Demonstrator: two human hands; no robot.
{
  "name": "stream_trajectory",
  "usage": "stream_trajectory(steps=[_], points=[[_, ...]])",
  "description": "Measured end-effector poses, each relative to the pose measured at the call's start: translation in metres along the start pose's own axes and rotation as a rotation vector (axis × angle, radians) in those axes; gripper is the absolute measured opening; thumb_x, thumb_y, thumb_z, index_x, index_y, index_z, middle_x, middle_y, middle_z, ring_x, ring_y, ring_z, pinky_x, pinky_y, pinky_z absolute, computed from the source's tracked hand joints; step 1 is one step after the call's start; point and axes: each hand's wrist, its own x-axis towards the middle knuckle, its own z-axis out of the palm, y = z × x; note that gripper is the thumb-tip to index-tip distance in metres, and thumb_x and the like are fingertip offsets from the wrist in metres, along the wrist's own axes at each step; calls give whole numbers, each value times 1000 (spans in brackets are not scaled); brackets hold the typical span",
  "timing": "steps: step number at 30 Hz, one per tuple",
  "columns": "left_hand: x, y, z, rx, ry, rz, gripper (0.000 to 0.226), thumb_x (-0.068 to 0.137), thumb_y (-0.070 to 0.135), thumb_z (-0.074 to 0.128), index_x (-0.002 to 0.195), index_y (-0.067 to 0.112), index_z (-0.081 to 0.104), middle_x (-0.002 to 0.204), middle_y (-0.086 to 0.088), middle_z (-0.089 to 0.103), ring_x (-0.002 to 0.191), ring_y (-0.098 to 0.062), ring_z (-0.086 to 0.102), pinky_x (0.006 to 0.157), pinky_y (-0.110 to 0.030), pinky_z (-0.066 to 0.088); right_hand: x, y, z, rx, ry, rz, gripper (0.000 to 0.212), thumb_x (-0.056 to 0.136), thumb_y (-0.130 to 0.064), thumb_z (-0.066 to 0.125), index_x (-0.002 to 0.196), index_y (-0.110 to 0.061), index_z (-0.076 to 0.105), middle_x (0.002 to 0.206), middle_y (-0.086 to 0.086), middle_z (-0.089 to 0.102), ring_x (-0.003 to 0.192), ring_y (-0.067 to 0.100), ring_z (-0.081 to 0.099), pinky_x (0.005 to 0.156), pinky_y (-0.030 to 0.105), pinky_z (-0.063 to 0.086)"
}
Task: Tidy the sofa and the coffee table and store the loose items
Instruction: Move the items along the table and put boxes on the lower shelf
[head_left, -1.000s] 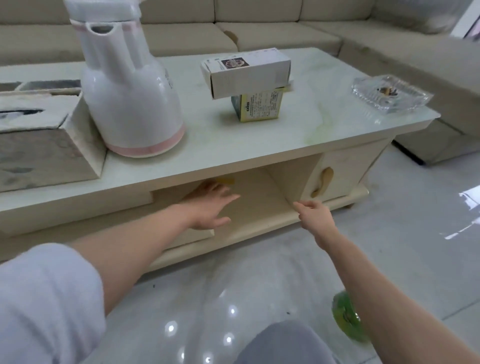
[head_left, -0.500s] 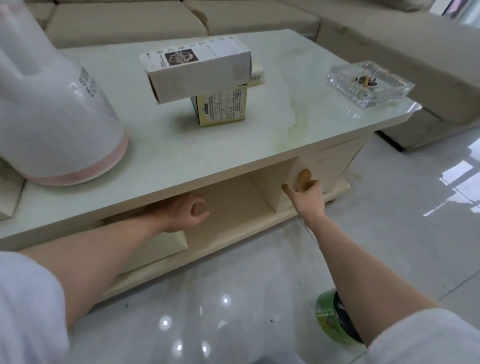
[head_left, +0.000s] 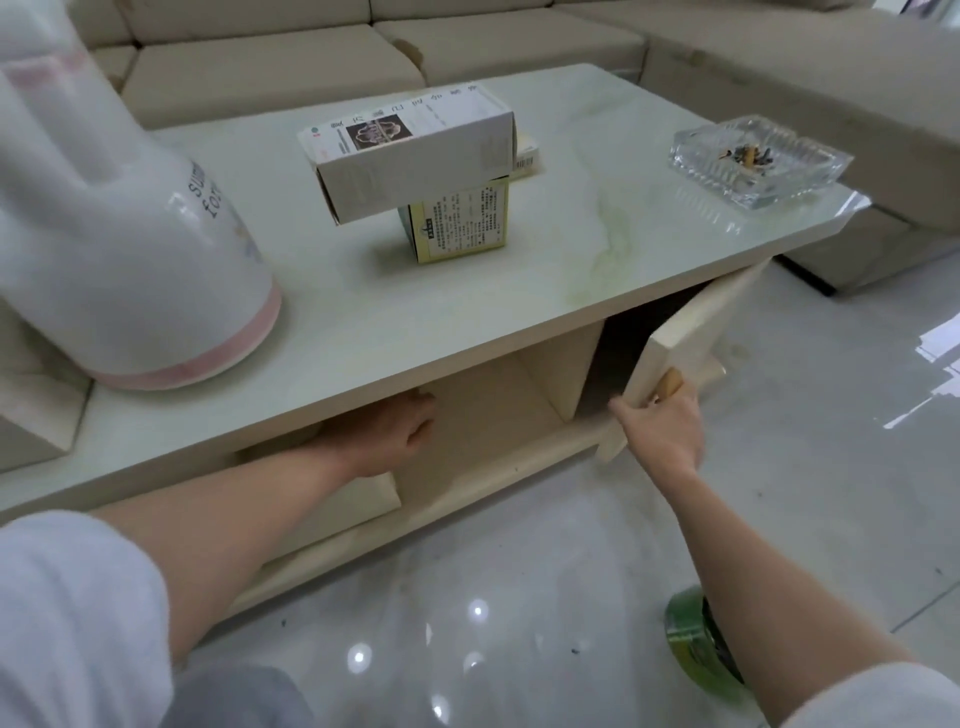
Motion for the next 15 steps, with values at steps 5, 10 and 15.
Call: stream_trajectory(steps=[5, 10, 15], points=[[-1, 53, -4, 282, 26, 396, 39, 95, 26, 46, 134, 24, 48, 113, -7, 57, 104, -27, 53, 86, -38, 43, 4, 19, -22, 29, -154, -20, 85, 72, -51, 79, 137, -20, 33, 126, 7, 59, 111, 34, 62, 90, 56, 54], [82, 147, -59, 319, 317, 535, 53, 86, 32, 59, 136, 16, 52, 139, -13, 52, 129, -31, 46, 102, -42, 37, 2, 15, -26, 37, -179, 30, 87, 73, -47, 79, 141, -20, 32, 126, 7, 59, 111, 32, 62, 89, 47, 55], [132, 150, -87, 541, 228, 618, 71, 87, 25, 63, 150, 17, 33, 158, -16, 25, 143, -31, 28, 111, -39, 30, 6, 28, -35, 86, -210, 21, 82, 72, -45, 79, 135, -21, 33, 115, 1, 58, 100, 27, 60, 75, 40, 51]])
